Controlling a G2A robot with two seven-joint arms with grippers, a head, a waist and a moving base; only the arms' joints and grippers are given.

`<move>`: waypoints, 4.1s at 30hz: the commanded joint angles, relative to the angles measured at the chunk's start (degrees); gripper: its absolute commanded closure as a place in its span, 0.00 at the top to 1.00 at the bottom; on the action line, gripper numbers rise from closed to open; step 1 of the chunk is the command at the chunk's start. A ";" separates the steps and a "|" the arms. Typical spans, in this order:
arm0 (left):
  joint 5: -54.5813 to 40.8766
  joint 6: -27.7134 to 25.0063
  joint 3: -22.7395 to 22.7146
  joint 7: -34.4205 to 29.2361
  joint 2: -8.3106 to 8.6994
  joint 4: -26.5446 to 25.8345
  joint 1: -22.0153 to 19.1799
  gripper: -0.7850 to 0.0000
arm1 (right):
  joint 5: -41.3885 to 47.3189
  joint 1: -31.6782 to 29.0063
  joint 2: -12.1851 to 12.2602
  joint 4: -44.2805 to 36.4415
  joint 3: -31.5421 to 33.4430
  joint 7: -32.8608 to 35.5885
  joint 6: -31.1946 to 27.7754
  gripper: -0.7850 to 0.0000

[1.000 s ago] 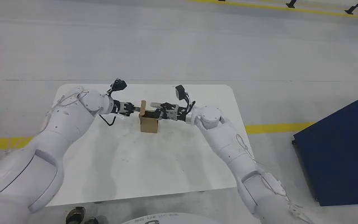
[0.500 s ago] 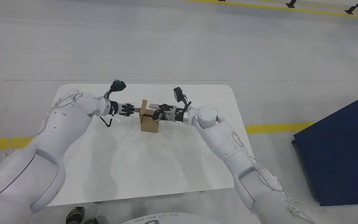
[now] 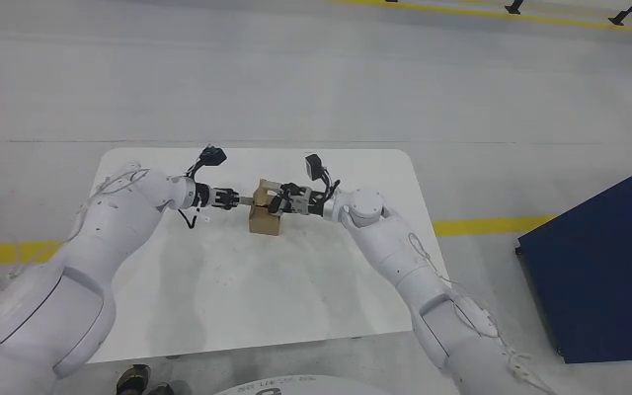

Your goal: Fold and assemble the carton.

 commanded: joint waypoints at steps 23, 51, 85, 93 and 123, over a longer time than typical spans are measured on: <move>-7.40 -3.97 -3.07 -6.69 -1.32 0.65 1.64 0.60 | 1.86 1.18 -0.70 3.54 -0.26 1.48 -1.50 0.87; -5.75 -3.58 -3.44 -5.81 -2.63 3.31 1.32 0.49 | 2.00 -9.58 2.91 -9.11 9.44 2.22 -4.16 0.91; -3.43 -0.83 -4.19 -5.94 -3.28 3.80 1.06 0.49 | -1.99 -6.96 2.73 -1.20 7.20 -2.28 1.04 0.43; -3.16 -0.91 -4.47 -6.05 -3.38 3.92 1.03 0.49 | -4.15 -6.48 2.60 -1.88 5.79 -2.44 3.15 0.42; -1.78 -2.28 -5.35 -3.79 -3.90 3.37 0.60 0.55 | -1.83 -7.49 2.88 -1.10 7.42 -3.69 4.20 0.44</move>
